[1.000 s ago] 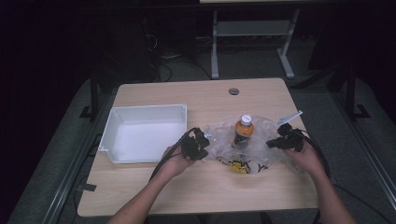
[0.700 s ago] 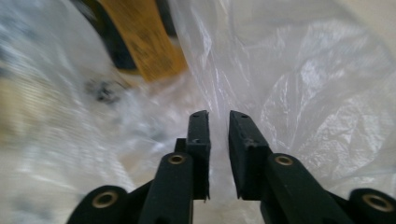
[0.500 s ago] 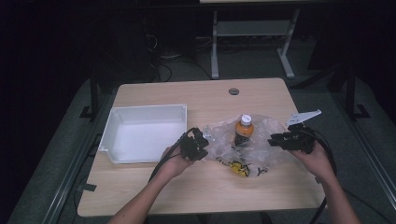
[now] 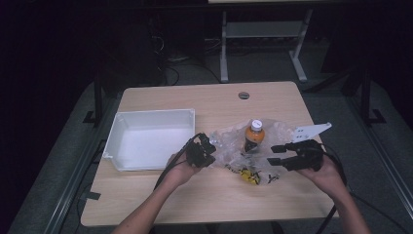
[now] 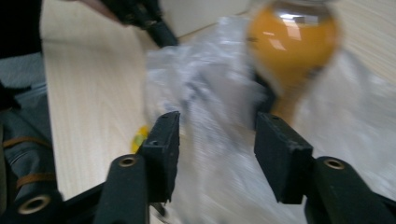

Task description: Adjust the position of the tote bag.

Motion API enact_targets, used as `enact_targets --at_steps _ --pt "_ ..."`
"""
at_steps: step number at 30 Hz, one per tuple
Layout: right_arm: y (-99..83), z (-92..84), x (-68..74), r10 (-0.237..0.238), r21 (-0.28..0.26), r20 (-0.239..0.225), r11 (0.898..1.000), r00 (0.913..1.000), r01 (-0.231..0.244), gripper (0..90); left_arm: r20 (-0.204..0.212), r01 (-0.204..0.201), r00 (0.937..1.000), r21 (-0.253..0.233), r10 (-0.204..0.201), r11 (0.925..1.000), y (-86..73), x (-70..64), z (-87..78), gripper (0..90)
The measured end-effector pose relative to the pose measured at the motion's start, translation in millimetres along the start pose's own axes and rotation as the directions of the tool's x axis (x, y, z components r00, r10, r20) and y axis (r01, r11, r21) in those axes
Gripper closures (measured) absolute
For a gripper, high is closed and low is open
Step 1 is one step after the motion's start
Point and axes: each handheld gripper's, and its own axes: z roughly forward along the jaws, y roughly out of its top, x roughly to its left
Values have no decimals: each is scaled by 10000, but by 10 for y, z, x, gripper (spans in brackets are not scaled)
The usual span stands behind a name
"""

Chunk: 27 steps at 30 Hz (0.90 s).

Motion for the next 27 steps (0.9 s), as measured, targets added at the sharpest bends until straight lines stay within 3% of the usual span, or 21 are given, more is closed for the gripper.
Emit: enact_targets --at_steps 9,11,14,15,17,20,27 --pt "2 352 106 -682 646 -316 9954 9972 702 496 12 -72 10000 37 72 10000 4 4 0 900" --pt "-2 429 114 -821 980 -190 9917 9964 835 559 -1 -31 10000 12 31 10000 2 7 7 900" --pt "-17 505 115 -913 1079 -334 9897 9953 945 727 22 -8 10000 15 8 10000 -4 14 7 900" --pt "-28 546 111 -859 1342 -374 9868 9956 902 815 16 2 10000 2 -2 10000 -7 16 7 900" --pt "-58 599 105 -856 1621 -531 9824 9949 932 889 -49 -17 10000 66 17 10000 -13 23 9 900" --pt "-107 656 115 -643 2103 -637 9747 9959 763 898 -126 41 9999 94 -40 9999 -24 41 18 900" --pt "-317 684 94 -188 2684 -655 9626 9977 358 900 -320 -30 9995 261 39 9997 -29 41 42 900"
